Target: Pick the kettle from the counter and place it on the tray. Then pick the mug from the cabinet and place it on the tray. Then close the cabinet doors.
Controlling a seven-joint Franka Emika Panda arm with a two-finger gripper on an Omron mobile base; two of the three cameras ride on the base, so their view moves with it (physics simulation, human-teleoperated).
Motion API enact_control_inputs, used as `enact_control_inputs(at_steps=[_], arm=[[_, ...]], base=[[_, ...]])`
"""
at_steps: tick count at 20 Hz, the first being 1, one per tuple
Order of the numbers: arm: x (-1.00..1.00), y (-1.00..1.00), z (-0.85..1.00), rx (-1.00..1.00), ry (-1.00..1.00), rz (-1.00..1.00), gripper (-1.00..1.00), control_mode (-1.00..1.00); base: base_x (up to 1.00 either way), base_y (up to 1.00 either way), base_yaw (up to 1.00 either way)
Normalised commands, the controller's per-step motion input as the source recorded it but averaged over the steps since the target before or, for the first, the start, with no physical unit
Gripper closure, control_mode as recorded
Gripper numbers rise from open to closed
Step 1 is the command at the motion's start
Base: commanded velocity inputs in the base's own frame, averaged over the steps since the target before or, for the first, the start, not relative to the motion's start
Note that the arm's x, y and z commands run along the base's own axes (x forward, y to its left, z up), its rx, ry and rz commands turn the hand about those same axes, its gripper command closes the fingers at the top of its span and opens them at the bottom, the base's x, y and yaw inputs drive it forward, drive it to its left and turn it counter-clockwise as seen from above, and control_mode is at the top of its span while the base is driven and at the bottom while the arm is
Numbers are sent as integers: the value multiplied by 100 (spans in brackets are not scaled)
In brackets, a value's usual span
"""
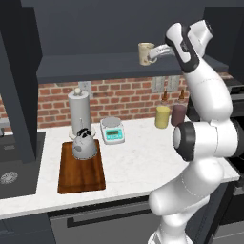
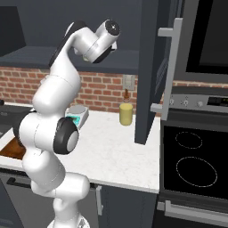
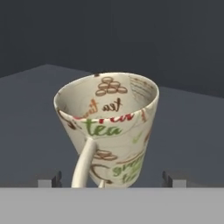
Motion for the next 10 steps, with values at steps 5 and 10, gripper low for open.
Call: enact_control_inputs(at_steps=[5,10], arm=[[0,4,-3,0,-3,0,100,-100],[1,0,-5,0,-4,0,100,-100]], base=[[0,0,0],[0,0,0]])
